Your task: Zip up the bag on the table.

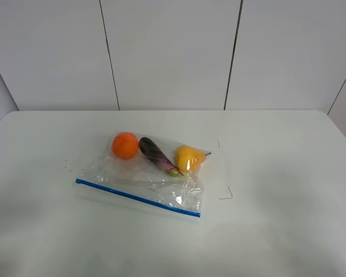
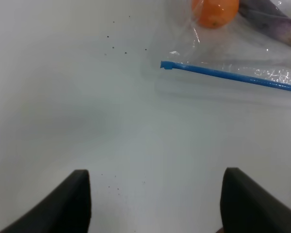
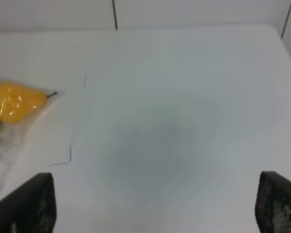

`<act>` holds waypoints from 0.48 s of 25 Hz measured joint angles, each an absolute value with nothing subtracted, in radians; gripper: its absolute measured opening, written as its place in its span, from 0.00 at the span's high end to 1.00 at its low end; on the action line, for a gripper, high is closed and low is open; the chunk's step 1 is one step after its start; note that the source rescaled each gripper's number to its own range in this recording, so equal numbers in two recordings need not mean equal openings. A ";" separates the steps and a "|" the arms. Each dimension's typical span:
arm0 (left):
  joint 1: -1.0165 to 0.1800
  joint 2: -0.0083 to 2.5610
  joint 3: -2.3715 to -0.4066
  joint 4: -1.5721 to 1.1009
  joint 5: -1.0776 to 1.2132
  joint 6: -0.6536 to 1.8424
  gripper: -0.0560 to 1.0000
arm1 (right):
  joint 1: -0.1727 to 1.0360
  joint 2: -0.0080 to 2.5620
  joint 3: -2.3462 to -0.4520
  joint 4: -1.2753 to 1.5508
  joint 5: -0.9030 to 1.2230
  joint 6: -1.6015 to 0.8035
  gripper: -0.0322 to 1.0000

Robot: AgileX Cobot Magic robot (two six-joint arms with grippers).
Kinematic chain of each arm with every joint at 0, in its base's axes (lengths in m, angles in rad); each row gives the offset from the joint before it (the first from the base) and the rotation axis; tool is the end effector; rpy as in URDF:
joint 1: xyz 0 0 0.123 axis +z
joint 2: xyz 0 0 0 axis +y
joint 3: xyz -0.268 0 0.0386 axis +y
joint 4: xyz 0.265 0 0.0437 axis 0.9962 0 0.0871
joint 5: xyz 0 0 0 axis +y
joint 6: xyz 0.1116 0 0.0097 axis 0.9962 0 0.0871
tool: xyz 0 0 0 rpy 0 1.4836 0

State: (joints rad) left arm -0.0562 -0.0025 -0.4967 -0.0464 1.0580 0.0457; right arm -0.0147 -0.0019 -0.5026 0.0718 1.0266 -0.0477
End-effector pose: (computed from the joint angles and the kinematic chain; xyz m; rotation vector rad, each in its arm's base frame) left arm 0.0430 -0.0070 0.2753 0.1060 2.0393 -0.0621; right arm 0.0443 0.0062 0.2804 -0.0351 2.0037 0.0454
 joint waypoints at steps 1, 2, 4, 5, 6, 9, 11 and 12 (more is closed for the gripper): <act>-0.056 -0.003 -0.497 -0.046 1.058 0.046 0.15 | -0.015 -0.002 -0.501 0.071 1.027 -0.048 0.09; -0.056 -0.003 -0.497 -0.046 1.058 0.046 0.15 | -0.015 -0.002 -0.500 0.071 1.027 -0.048 0.09; -0.056 -0.003 -0.497 -0.046 1.058 0.046 0.15 | -0.015 -0.002 -0.500 0.070 1.027 -0.048 0.09; -0.056 -0.003 -0.497 -0.046 1.058 0.046 0.15 | -0.015 -0.002 -0.500 0.069 1.027 -0.048 0.09; -0.056 -0.003 -0.497 -0.046 1.058 0.046 0.15 | -0.015 -0.002 -0.499 0.069 1.027 -0.048 0.09; -0.056 -0.003 -0.497 -0.046 1.058 0.046 0.15 | -0.015 -0.002 -0.499 0.069 1.027 -0.048 0.09; -0.056 -0.003 -0.497 -0.046 1.058 0.046 0.15 | -0.015 -0.002 -0.499 0.069 1.027 -0.048 0.09; -0.056 -0.003 -0.497 -0.046 1.058 0.046 0.15 | -0.015 -0.002 -0.499 0.069 1.027 -0.048 0.09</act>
State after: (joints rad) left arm -0.0562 -0.0025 -0.4967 -0.0464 1.0580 0.0457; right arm -0.0147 -0.0017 -0.4993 0.0689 1.0266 -0.0478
